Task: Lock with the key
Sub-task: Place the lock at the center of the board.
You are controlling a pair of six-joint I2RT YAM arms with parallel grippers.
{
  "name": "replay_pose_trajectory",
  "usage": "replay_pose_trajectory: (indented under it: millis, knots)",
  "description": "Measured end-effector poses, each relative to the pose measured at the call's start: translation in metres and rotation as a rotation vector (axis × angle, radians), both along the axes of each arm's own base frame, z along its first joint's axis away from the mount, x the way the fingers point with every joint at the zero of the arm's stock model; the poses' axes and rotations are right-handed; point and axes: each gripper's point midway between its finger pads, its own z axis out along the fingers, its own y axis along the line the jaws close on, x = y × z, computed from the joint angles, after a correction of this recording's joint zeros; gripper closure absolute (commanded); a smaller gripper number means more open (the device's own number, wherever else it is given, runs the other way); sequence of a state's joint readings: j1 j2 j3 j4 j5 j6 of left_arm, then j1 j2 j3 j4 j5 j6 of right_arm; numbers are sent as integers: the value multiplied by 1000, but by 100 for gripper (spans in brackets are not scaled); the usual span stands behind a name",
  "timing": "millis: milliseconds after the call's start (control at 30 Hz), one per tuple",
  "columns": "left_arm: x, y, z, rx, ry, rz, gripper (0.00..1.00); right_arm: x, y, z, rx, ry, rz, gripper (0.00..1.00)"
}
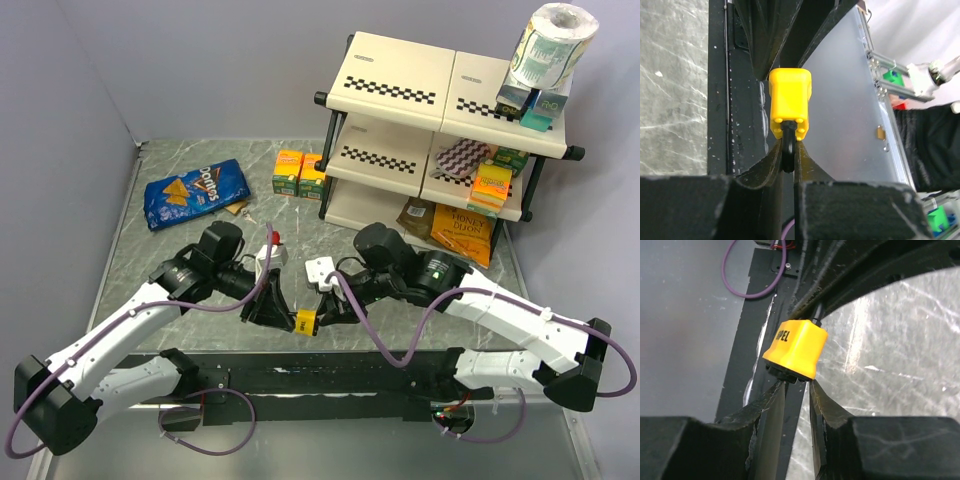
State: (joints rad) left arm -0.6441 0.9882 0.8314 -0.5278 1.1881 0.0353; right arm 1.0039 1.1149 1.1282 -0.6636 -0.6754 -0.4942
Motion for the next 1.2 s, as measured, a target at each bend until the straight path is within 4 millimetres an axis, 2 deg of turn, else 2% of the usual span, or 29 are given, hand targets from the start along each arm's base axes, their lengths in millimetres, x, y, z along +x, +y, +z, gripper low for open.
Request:
replay_pose_trajectory:
  millis: [233, 533, 967, 1067, 1167, 1200]
  knots:
    - [8, 0, -7, 13, 102, 72, 99, 12, -1, -9, -10, 33, -134, 60]
    - [19, 0, 2, -47, 187, 149, 99, 29, 1, -5, 56, 30, -260, 59]
    - [6, 4, 17, -96, 219, 53, 99, 10, 9, 12, 130, 102, -178, 61]
    - [2, 5, 19, -100, 225, 29, 99, 5, 11, 14, 138, 121, -148, 57]
    - [-1, 6, 19, -101, 227, 11, 99, 3, 11, 15, 142, 125, -134, 44]
    - [-2, 7, 18, -101, 224, 10, 99, 4, 11, 15, 142, 114, -136, 34]
